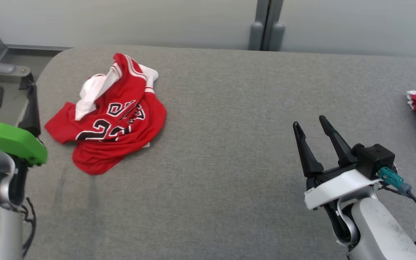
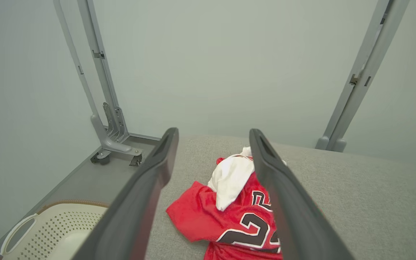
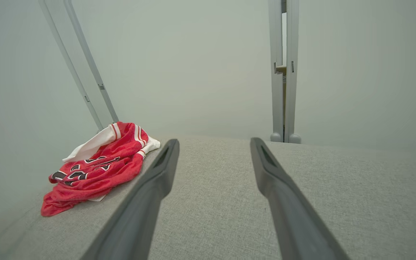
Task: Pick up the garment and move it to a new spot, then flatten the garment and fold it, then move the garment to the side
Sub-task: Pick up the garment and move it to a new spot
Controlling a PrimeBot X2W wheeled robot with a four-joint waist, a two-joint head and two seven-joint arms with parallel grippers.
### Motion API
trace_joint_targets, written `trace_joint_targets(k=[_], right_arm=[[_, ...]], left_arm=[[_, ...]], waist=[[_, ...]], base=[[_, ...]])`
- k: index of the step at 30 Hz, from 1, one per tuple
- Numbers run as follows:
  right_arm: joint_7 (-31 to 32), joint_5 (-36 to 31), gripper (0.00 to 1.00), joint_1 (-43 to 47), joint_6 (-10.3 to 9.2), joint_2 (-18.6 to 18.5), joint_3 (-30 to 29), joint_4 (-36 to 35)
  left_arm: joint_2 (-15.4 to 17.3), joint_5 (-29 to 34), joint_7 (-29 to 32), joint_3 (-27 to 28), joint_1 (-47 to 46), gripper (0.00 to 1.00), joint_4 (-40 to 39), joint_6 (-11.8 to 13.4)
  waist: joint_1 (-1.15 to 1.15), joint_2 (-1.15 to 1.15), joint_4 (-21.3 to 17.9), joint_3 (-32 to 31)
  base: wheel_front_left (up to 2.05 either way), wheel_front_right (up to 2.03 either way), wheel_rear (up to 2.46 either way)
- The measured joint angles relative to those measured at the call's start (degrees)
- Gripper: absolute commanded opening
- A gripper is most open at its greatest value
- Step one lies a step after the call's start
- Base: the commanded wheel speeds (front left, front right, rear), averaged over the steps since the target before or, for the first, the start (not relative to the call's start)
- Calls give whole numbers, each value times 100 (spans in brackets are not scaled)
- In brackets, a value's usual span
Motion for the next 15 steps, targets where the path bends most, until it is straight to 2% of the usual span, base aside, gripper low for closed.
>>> trace_joint_targets(k=[8, 15], right_arm=[[0, -29, 100, -291, 0, 97, -18, -63], [0, -68, 100, -410, 0, 207, -8, -134]], left_arm=[[1135, -1037, 769, -416, -884, 100, 931, -2], [1753, -1860, 1296, -964, -1282, 100, 1771, -10]], waist=[[0, 0, -752, 438], [0, 0, -1424, 863]], base=[[0, 0, 0], [0, 0, 0]])
